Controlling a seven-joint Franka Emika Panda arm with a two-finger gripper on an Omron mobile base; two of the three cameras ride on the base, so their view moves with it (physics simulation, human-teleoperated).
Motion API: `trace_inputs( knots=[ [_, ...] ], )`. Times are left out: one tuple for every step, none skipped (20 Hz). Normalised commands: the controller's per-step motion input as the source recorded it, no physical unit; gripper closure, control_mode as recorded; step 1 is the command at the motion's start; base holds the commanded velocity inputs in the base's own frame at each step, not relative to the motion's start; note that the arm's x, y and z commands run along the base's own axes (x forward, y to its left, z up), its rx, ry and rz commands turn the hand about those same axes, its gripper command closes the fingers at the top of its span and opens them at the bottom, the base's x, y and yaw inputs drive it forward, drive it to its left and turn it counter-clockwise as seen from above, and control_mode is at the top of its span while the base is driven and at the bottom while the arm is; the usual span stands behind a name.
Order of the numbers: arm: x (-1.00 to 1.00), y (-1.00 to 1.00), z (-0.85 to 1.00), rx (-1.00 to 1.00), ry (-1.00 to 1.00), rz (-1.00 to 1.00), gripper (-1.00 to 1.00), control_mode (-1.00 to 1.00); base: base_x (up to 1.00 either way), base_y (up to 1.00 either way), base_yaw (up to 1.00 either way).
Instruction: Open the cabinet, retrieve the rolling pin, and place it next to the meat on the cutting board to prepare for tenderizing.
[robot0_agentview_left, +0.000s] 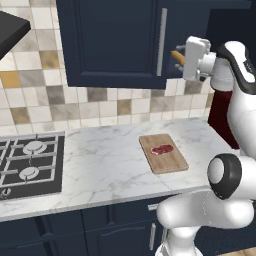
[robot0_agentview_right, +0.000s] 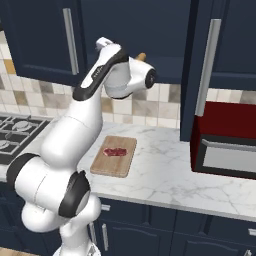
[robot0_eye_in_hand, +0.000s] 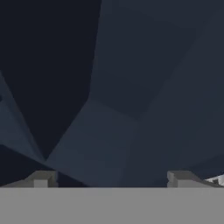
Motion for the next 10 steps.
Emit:
trace_inputs(
  knots=[
    [0.02, 0.26, 0.00, 0.00, 0.00, 0.19, -1.00, -1.00, 0.00, 0.00, 0.00],
    [0.00, 0.28, 0.00, 0.00, 0.00, 0.19, -1.00, -1.00, 0.00, 0.00, 0.00],
    [0.00, 0.29, 0.00, 0.00, 0.00, 0.20, -1.00, -1.00, 0.00, 0.00, 0.00],
    [0.00, 0.35, 0.00, 0.01, 0.00, 0.19, -1.00, -1.00, 0.00, 0.00, 0.00],
    [0.00, 0.34, 0.00, 0.02, 0.00, 0.19, -1.00, -1.00, 0.00, 0.00, 0.00],
    [0.00, 0.35, 0.00, 0.02, 0.00, 0.17, -1.00, -1.00, 0.00, 0.00, 0.00],
    [0.00, 0.35, 0.00, 0.02, 0.00, 0.15, -1.00, -1.00, 0.00, 0.00, 0.00],
    [0.00, 0.39, 0.00, 0.01, 0.00, 0.14, -1.00, -1.00, 0.00, 0.00, 0.00],
    [-0.10, 0.40, 0.00, 0.01, 0.00, 0.13, -1.00, -1.00, 0.00, 0.00, 0.00],
    [-0.24, 0.43, 0.00, 0.00, 0.00, 0.12, -1.00, -1.00, 0.00, 0.00, 0.00]
  ],
)
